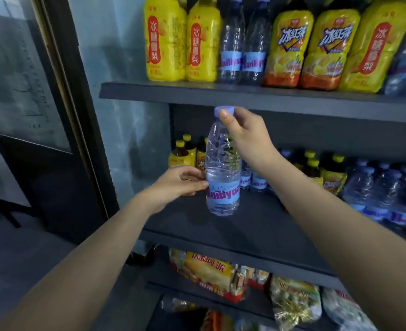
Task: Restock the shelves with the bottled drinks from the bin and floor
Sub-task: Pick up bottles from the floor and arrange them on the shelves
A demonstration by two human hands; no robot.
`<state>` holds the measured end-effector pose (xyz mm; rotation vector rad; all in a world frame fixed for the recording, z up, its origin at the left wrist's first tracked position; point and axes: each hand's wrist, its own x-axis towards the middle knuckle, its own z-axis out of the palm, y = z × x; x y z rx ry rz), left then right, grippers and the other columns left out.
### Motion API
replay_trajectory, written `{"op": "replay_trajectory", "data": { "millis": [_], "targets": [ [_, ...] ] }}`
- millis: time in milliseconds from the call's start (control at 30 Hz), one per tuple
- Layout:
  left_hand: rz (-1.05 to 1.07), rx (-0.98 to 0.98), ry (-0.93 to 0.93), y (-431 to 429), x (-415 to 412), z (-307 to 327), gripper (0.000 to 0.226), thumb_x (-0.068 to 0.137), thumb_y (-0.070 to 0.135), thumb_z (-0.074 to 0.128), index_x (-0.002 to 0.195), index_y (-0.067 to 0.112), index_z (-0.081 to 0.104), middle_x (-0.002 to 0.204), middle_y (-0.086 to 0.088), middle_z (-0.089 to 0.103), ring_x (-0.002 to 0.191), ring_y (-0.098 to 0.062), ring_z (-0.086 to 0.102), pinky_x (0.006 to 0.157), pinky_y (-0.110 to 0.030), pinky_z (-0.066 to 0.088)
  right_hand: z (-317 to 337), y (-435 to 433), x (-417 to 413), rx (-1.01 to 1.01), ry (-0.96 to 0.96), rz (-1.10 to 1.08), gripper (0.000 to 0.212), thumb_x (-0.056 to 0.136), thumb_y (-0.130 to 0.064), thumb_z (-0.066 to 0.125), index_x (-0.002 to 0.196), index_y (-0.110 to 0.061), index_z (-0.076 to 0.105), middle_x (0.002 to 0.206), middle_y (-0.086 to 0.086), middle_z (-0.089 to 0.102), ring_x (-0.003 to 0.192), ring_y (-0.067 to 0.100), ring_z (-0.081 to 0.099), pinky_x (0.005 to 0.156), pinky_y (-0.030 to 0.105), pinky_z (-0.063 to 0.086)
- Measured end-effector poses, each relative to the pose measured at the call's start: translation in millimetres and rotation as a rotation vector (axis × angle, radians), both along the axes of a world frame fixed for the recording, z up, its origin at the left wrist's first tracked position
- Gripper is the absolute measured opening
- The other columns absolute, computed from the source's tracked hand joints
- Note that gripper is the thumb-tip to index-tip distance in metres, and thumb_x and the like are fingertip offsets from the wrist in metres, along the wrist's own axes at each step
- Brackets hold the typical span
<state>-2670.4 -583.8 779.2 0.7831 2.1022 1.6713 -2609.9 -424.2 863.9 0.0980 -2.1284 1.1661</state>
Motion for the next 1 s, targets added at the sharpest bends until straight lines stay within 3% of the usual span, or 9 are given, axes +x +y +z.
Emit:
{"op": "replay_trajectory", "data": {
  "millis": [33, 100, 267, 433, 533, 667, 767, 900, 1000],
  "targets": [
    [-0.021, -0.008, -0.021, 0, -9, -8, 0.013, 0.080, 0.015, 0.071, 0.092, 0.017, 0.064, 0.092, 0.001, 0.066, 0.087, -0.009, 0.062, 0.079, -0.025, 0.052, -6, -1, -6, 0.012, -0.003, -0.020, 0.048, 0.095, -0.036, 0.050, 0.102, 0.010, 0.059, 0.086, 0.028, 0.062, 0.069, 0.023, 0.048, 0.068, 0.037, 0.043],
    [-0.063, -0.027, -0.048, 0, -25, -24, 0.015, 0.081, 0.016, 0.070, 0.095, 0.016, 0.063, 0.094, 0.001, 0.066, 0.089, -0.010, 0.062, 0.083, -0.028, 0.051, -21, -2, -17, 0.004, -0.025, -0.062, 0.049, 0.095, -0.036, 0.051, 0.099, 0.012, 0.058, 0.083, 0.027, 0.060, 0.073, 0.017, 0.045, 0.072, 0.041, 0.046],
    [-0.094, -0.033, -0.127, 13, -55, -64, 0.013, 0.082, 0.015, 0.069, 0.093, 0.018, 0.062, 0.091, 0.000, 0.067, 0.091, -0.012, 0.062, 0.080, -0.025, 0.051, -60, 10, -36, -0.100, -0.096, -0.100, 0.041, 0.097, -0.029, 0.049, 0.097, 0.011, 0.058, 0.072, 0.019, 0.049, 0.071, 0.015, 0.042, 0.065, 0.029, 0.037],
    [-0.120, -0.090, -0.145, 43, -73, -98, 0.011, 0.085, 0.019, 0.067, 0.094, 0.019, 0.061, 0.095, 0.001, 0.067, 0.096, -0.012, 0.062, 0.084, -0.026, 0.049, -96, 30, -55, -0.132, -0.160, -0.140, 0.041, 0.098, -0.028, 0.046, 0.088, 0.010, 0.053, 0.070, 0.011, 0.040, 0.066, 0.014, 0.035, 0.058, 0.025, 0.031],
    [-0.107, -0.107, -0.151, 63, -85, -117, 0.016, 0.084, 0.020, 0.068, 0.099, 0.018, 0.060, 0.100, -0.001, 0.067, 0.100, -0.013, 0.061, 0.084, -0.026, 0.049, -118, 46, -69, -0.171, -0.166, -0.169, 0.037, 0.098, -0.027, 0.047, 0.074, 0.001, 0.047, 0.063, 0.004, 0.033, 0.055, 0.005, 0.030, 0.052, 0.020, 0.028],
    [-0.098, -0.110, -0.132, 88, -101, -143, 0.025, 0.084, 0.021, 0.068, 0.107, 0.015, 0.060, 0.100, 0.003, 0.065, 0.097, -0.009, 0.060, 0.082, -0.024, 0.049, -151, 70, -91, -0.255, -0.165, -0.199, 0.032, 0.098, -0.028, 0.048, 0.076, -0.005, 0.047, 0.067, 0.005, 0.037, 0.062, 0.009, 0.036, 0.060, 0.025, 0.032],
    [-0.091, -0.089, -0.120, 105, -114, -163, 0.026, 0.083, 0.020, 0.069, 0.107, 0.015, 0.062, 0.098, 0.006, 0.065, 0.095, -0.006, 0.059, 0.080, -0.022, 0.049, -171, 89, -106, -0.298, -0.172, -0.224, 0.032, 0.099, -0.022, 0.047, 0.067, -0.020, 0.043, 0.064, -0.012, 0.043, 0.053, -0.008, 0.045, 0.059, 0.009, 0.035],
    [-0.069, -0.072, -0.109, 127, -132, -191, 0.025, 0.083, 0.020, 0.070, 0.106, 0.015, 0.062, 0.098, 0.006, 0.065, 0.092, -0.005, 0.059, 0.076, -0.020, 0.048, -197, 110, -128, -0.285, -0.178, -0.245, 0.019, 0.099, -0.026, 0.045, 0.093, -0.012, 0.056, 0.086, -0.003, 0.057, 0.079, 0.000, 0.051, 0.073, 0.015, 0.041],
    [-0.063, -0.067, -0.102, 137, -141, -207, 0.028, 0.083, 0.019, 0.070, 0.108, 0.014, 0.061, 0.099, 0.008, 0.063, 0.090, -0.001, 0.059, 0.073, -0.017, 0.049, -207, 120, -137, -0.289, -0.149, -0.249, 0.045, 0.099, -0.032, 0.043, 0.132, -0.002, 0.046, 0.125, 0.003, 0.055, 0.115, 0.006, 0.048, 0.090, 0.010, 0.037]
  ]
}}
